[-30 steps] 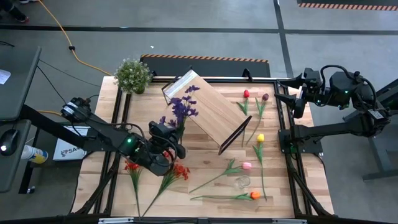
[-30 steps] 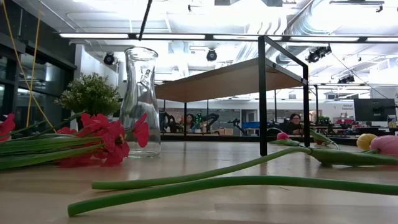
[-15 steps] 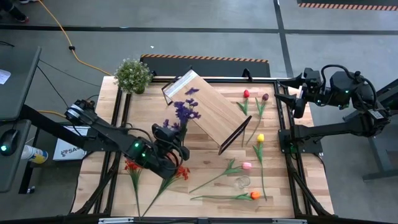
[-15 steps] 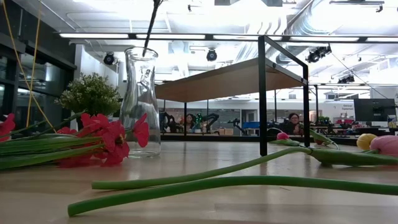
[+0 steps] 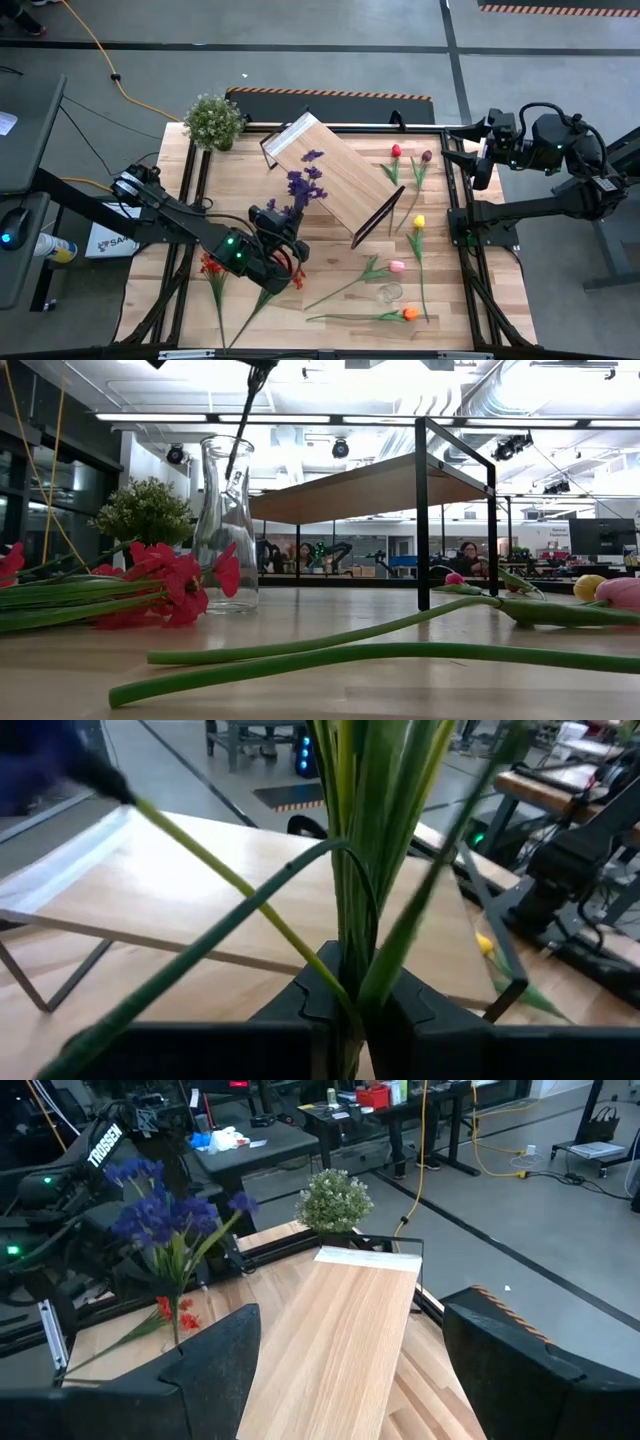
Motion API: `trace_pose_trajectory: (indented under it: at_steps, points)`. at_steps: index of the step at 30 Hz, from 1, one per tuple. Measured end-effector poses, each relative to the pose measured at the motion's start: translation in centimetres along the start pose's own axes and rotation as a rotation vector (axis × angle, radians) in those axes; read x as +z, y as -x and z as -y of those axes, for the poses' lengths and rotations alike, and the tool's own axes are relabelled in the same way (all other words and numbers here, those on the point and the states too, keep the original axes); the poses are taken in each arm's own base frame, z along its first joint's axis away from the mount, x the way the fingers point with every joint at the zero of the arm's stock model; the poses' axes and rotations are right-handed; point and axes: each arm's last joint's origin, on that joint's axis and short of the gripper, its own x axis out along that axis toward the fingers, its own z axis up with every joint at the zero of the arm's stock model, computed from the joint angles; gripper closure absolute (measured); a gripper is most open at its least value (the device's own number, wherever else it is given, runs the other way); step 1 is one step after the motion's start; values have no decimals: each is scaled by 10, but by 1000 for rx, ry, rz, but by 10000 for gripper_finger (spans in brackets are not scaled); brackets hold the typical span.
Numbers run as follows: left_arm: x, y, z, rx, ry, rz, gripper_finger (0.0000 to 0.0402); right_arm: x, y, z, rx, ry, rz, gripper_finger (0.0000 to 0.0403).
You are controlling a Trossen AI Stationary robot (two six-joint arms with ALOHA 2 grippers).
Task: Pick and place flowers into a vace then onto a shelf
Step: Put the violet flower into the left transparent vase
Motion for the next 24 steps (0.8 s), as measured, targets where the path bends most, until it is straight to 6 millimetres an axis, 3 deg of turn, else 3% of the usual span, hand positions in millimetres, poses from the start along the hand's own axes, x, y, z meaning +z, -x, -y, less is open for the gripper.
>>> trace_pose_trajectory:
  at_steps: [8, 16, 24]
  points:
    - [-2, 0, 0, -3, 3, -16, 352, 0, 0, 0, 0, 0, 0, 100]
    - [-2, 0, 0, -8, 2, -29, 331, 0, 0, 0, 0, 0, 0, 100]
    - [-3, 0, 0, -15, 1, -48, 347, 0, 0, 0, 0, 0, 0, 100]
